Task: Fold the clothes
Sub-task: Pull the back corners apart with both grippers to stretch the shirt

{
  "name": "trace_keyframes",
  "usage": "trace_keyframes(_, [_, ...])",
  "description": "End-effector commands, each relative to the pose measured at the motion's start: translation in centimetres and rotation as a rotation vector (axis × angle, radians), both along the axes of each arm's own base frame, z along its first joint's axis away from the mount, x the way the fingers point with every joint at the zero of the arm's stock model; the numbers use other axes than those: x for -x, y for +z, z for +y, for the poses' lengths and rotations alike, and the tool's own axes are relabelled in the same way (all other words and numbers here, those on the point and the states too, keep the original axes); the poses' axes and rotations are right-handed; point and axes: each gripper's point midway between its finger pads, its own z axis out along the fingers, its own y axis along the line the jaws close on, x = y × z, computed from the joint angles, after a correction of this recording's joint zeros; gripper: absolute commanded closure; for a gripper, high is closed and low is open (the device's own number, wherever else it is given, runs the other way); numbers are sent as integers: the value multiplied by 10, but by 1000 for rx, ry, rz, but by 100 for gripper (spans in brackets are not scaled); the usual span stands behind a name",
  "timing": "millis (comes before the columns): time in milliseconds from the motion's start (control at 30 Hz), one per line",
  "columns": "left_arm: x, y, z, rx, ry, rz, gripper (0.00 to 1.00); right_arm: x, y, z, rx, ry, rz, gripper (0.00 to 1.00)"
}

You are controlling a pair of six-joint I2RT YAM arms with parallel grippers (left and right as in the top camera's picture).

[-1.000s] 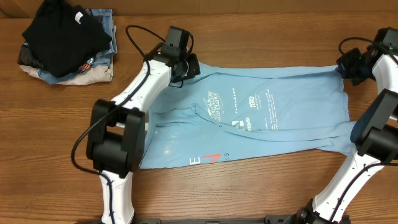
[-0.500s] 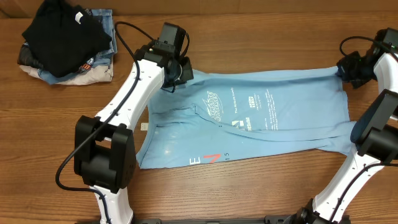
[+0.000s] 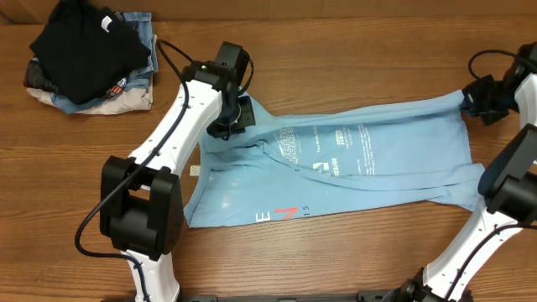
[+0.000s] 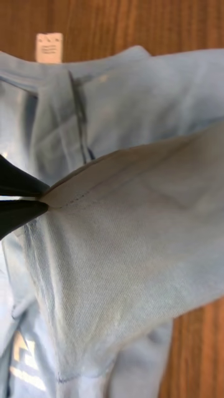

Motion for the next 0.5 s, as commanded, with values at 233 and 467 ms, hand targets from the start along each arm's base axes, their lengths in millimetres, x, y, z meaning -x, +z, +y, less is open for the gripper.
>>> trace_keyframes(233, [29,11,12,-38,4,100,96,1,33,-15,72,-31,-26,96])
trace_keyframes(467, [45,10,13,-48,-3,160,96,8,31,-12,54,-52,4,96])
